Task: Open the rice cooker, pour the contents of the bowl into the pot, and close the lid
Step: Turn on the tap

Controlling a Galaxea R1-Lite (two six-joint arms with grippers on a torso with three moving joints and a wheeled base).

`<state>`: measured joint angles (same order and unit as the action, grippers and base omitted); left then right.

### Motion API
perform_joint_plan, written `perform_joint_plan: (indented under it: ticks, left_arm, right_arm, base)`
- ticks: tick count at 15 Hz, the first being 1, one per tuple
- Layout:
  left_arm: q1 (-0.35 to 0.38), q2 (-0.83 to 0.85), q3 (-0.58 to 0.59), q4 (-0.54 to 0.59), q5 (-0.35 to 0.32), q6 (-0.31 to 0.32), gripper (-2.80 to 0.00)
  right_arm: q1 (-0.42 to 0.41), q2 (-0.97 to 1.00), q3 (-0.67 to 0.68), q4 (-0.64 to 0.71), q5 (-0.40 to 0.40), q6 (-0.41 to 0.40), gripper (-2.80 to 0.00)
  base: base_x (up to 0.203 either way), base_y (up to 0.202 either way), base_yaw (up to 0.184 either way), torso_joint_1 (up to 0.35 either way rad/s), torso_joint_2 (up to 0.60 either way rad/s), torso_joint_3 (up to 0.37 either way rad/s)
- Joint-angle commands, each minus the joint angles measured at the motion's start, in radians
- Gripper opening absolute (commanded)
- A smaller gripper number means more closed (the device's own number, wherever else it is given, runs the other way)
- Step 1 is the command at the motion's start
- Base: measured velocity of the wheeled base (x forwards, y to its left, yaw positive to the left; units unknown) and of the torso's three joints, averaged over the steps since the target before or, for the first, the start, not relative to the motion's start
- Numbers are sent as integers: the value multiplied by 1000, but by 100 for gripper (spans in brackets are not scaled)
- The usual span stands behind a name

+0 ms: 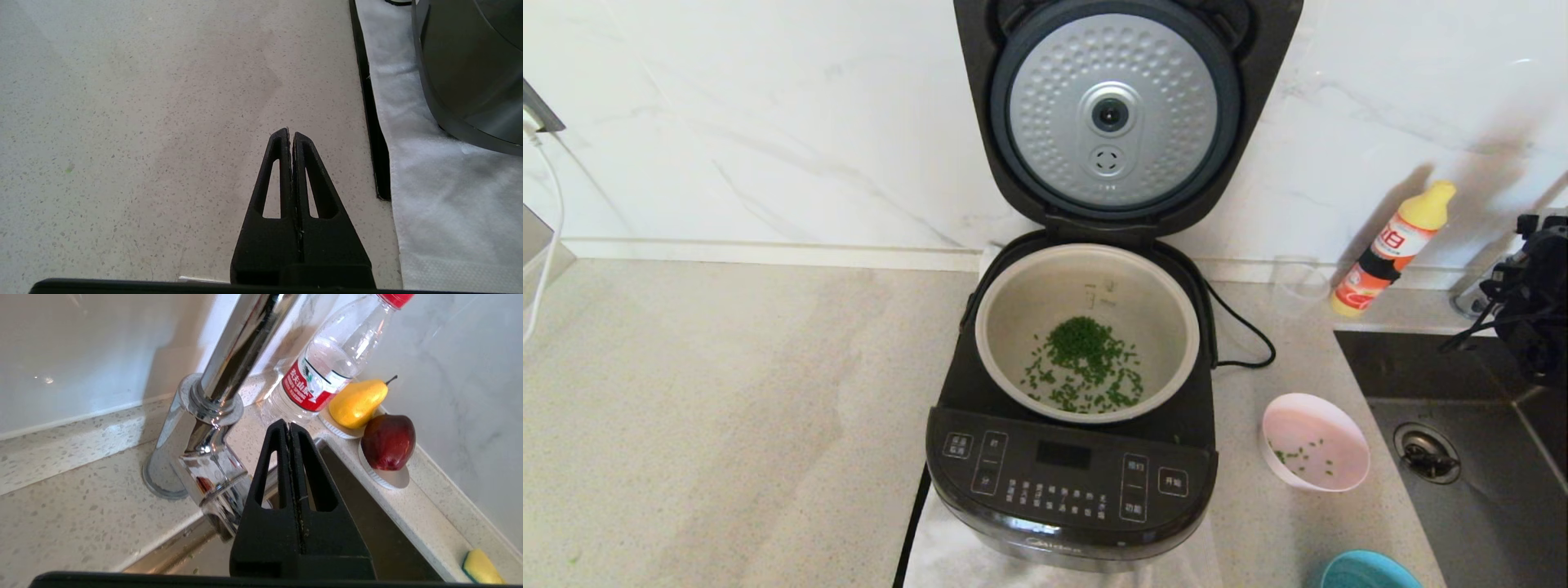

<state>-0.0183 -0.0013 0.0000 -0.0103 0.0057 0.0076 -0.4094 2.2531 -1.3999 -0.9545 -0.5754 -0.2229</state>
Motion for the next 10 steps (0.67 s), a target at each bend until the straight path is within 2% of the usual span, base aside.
perform_joint_plan:
  ticks: [1, 10]
  left_arm:
    - [0, 0, 9, 0, 0, 0, -280]
    - [0, 0, 9, 0, 0, 0, -280]
  right_arm:
    - [0, 29, -18, -6, -12, -17, -280]
    - [-17, 56, -1, -16, -37, -27, -280]
  base:
    - [0, 0, 0, 0, 0, 0]
    - [0, 0, 0, 0, 0, 0]
